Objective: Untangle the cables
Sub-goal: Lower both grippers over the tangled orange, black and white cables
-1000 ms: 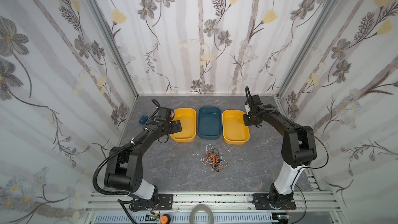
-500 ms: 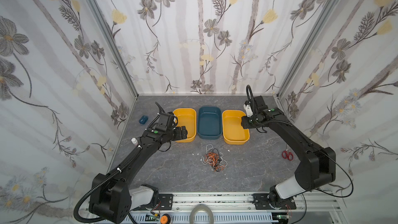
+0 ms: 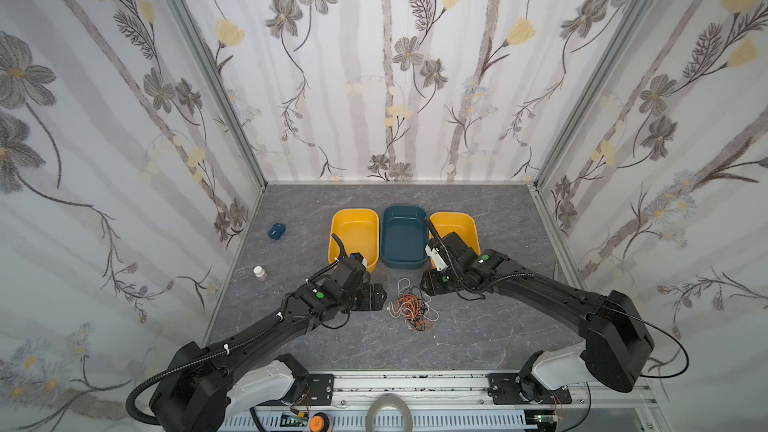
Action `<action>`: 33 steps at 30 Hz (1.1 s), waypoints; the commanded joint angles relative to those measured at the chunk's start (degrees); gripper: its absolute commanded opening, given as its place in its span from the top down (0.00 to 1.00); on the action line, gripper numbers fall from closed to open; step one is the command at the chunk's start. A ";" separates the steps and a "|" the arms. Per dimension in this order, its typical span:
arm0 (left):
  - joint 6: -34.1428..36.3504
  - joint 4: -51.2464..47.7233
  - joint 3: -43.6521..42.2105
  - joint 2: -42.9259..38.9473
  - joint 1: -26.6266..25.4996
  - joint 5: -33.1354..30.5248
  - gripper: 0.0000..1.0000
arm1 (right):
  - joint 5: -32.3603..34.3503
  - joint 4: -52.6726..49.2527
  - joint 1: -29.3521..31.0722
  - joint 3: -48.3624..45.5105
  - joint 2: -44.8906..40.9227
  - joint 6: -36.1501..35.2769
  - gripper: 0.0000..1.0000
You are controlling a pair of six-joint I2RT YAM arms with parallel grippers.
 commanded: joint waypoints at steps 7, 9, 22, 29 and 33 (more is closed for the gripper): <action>-5.63 13.01 -5.91 0.86 -2.11 -0.26 0.12 | -0.06 10.83 4.94 -4.37 4.23 5.79 0.48; -6.37 14.89 -6.35 1.91 -2.28 0.38 0.12 | -0.34 11.39 5.61 -4.74 4.99 6.16 0.51; -7.09 19.27 -5.59 5.60 -2.65 0.59 0.12 | 0.69 6.04 5.85 -7.14 5.57 4.97 0.77; -6.28 21.59 -2.20 11.73 -2.62 1.62 0.13 | 1.11 1.88 5.87 -9.08 1.91 4.05 0.77; -4.32 21.73 1.13 16.13 -2.47 2.95 0.15 | 0.17 1.88 5.76 -9.69 0.65 1.82 0.74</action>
